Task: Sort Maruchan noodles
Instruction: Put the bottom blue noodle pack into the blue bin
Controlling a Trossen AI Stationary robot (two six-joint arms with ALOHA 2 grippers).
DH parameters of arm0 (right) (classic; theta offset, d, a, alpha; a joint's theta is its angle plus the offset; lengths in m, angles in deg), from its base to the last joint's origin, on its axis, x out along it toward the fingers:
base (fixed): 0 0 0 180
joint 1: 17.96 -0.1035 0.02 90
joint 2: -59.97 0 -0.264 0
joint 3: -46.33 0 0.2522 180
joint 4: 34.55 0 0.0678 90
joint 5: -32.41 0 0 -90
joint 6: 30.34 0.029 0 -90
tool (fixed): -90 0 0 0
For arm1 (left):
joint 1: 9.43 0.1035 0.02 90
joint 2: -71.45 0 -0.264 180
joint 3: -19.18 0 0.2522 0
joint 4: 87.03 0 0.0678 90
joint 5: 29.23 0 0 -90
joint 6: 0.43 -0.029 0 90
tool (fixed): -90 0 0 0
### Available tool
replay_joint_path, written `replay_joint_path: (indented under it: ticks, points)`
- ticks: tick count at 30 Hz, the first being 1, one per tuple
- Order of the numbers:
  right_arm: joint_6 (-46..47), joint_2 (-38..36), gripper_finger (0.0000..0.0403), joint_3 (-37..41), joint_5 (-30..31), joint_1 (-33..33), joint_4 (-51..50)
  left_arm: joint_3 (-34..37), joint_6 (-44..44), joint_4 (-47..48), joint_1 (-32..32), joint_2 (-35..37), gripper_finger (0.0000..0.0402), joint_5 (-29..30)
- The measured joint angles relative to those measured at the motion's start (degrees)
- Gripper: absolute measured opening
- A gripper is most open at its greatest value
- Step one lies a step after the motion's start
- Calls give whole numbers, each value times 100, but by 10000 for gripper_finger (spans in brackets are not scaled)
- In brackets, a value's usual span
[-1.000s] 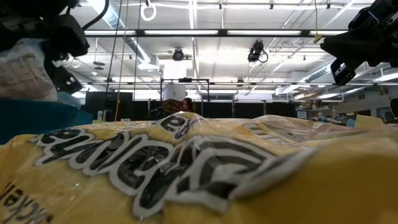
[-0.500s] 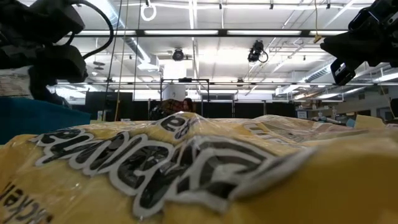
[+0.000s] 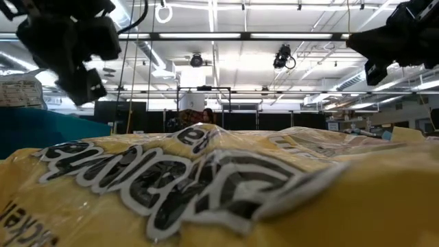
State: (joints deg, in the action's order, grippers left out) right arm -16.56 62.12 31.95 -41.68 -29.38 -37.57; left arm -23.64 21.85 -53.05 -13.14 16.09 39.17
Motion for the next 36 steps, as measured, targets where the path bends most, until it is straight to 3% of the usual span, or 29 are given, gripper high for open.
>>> replay_joint_path:
  ticks: [3, 6, 9, 12, 16, 20, 29, 36]
  points:
    - [-72, -4, 50, 0, 82, 0, 403, -551, -430, 580, 81, 0, 220, 81]
    - [-26, -3, 50, 0, 75, 0, 1058, -913, -779, 479, -37, 3, 237, 314]
    - [-344, -4, 50, -2, 91, 0, 1579, -913, -1086, -316, -416, -56, 239, 835]
    - [-617, 52, 50, -2, 628, 4, 2021, -811, -1113, -1059, -787, -468, 236, 1434]
    - [-718, 340, 50, -167, 1018, -18, 1499, -811, -819, -1954, -1050, -1306, 235, 2132]
    - [-614, 1290, 50, -684, 1150, -185, 951, -1147, -903, -2470, -1185, -2320, 235, 2400]
    - [-887, 4039, 50, -2360, 1149, -751, -11, -3091, -1389, -2433, -1622, -4240, 234, 3086]
    - [-885, 5250, 50, -3291, 1276, -1274, -1585, -4575, -1186, -2106, -2095, -5595, 234, 4010]
